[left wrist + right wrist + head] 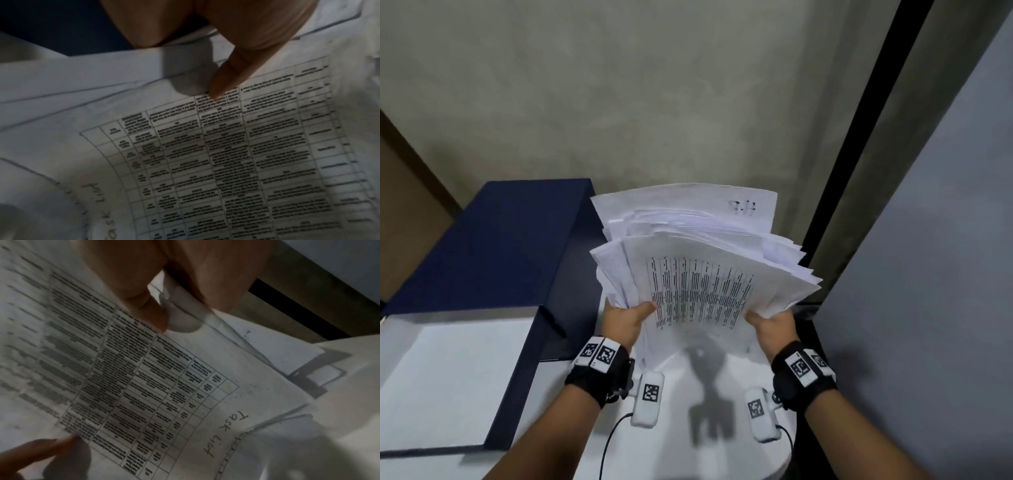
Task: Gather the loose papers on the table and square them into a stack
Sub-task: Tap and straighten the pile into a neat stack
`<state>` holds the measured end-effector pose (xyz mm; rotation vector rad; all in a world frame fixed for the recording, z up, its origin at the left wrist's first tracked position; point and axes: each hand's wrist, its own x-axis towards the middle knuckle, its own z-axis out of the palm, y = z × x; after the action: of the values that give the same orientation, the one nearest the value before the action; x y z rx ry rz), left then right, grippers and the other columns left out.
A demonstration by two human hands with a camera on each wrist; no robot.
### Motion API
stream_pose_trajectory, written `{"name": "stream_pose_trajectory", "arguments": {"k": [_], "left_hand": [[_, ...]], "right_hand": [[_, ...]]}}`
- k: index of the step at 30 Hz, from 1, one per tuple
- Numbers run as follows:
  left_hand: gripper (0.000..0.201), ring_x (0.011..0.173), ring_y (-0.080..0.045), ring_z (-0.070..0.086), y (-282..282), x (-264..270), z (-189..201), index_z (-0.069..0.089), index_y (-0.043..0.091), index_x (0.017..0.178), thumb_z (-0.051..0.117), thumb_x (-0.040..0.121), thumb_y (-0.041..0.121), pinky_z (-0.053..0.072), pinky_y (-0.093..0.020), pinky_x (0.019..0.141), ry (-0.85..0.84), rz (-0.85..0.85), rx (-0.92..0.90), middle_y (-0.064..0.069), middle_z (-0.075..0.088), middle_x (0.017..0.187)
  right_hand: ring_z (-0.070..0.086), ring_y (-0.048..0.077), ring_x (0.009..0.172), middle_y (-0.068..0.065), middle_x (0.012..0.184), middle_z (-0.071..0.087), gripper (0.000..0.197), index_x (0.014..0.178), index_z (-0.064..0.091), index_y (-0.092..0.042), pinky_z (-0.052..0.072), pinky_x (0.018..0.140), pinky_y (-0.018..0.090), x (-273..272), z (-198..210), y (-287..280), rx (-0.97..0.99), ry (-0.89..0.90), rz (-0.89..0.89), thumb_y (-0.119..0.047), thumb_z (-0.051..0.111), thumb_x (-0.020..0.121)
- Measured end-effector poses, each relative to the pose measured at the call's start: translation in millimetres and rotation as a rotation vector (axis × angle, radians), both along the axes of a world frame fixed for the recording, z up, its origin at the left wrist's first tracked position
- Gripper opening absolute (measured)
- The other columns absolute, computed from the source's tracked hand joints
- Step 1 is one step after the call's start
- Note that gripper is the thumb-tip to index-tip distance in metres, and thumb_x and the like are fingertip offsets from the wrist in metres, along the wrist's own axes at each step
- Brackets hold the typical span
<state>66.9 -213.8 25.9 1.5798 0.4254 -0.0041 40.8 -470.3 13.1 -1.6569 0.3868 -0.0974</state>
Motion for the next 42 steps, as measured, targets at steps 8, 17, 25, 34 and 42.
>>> {"name": "stream_pose_trajectory", "arguments": {"k": [8, 17, 25, 34, 42], "left_hand": [[0.022, 0.064, -0.027, 0.059, 0.5, -4.7, 6.5, 0.058, 0.004, 0.077, 0.053, 0.058, -0.006, 0.05, -0.036, 0.06, -0.013, -0.036, 0.02, -0.01, 0.061, 0.066], [0.041, 0.085, -0.036, 0.063, 10.3, -11.1, 3.2, 0.056, -0.002, 0.1, 0.053, 0.059, -0.002, 0.055, -0.041, 0.072, 0.02, -0.102, -0.018, -0.023, 0.063, 0.087], [0.054, 0.089, -0.037, 0.069, 15.9, -13.5, 1.2, 0.059, 0.014, 0.092, 0.046, 0.045, -0.009, 0.058, -0.046, 0.069, -0.102, -0.096, -0.125, -0.009, 0.071, 0.082], [0.071, 0.086, -0.037, 0.064, 24.5, 0.9, -5.0, 0.057, 0.003, 0.11, 0.044, 0.042, -0.011, 0.056, -0.042, 0.076, -0.039, -0.057, -0.189, -0.021, 0.065, 0.096], [0.038, 0.056, -0.016, 0.059, 19.8, -2.3, 3.7, 0.058, 0.0, 0.075, 0.042, 0.041, -0.006, 0.043, -0.014, 0.043, -0.041, -0.142, -0.109, 0.002, 0.063, 0.055]], "right_hand": [[0.066, 0.018, 0.093, 0.007, 0.101, 0.068, 0.05, 0.112, 0.059, -0.007, 0.05, 0.089, 0.035, -3.4, 9.2, 0.5, 0.053, -0.021, 0.024, 0.0, 0.059, 0.063], [0.062, 0.003, 0.051, -0.012, 0.05, 0.063, 0.016, 0.063, 0.052, -0.005, 0.049, 0.049, 0.016, -5.0, 11.7, -2.3, 0.187, -0.076, 0.04, 0.008, 0.05, 0.054], [0.065, 0.044, 0.083, 0.025, 0.09, 0.064, 0.051, 0.097, 0.056, 0.003, 0.055, 0.07, 0.05, 8.3, -29.2, -9.3, 0.1, -0.007, 0.086, -0.007, 0.061, 0.047], [0.069, 0.009, 0.069, -0.006, 0.068, 0.072, 0.039, 0.082, 0.067, -0.011, 0.055, 0.061, 0.024, 0.5, 4.5, -6.2, 0.194, -0.068, 0.191, 0.013, 0.052, 0.056], [0.063, 0.008, 0.062, -0.005, 0.059, 0.066, 0.037, 0.07, 0.067, -0.011, 0.049, 0.055, 0.022, -5.1, -1.3, -2.1, 0.259, -0.07, 0.195, 0.007, 0.049, 0.043]]}}
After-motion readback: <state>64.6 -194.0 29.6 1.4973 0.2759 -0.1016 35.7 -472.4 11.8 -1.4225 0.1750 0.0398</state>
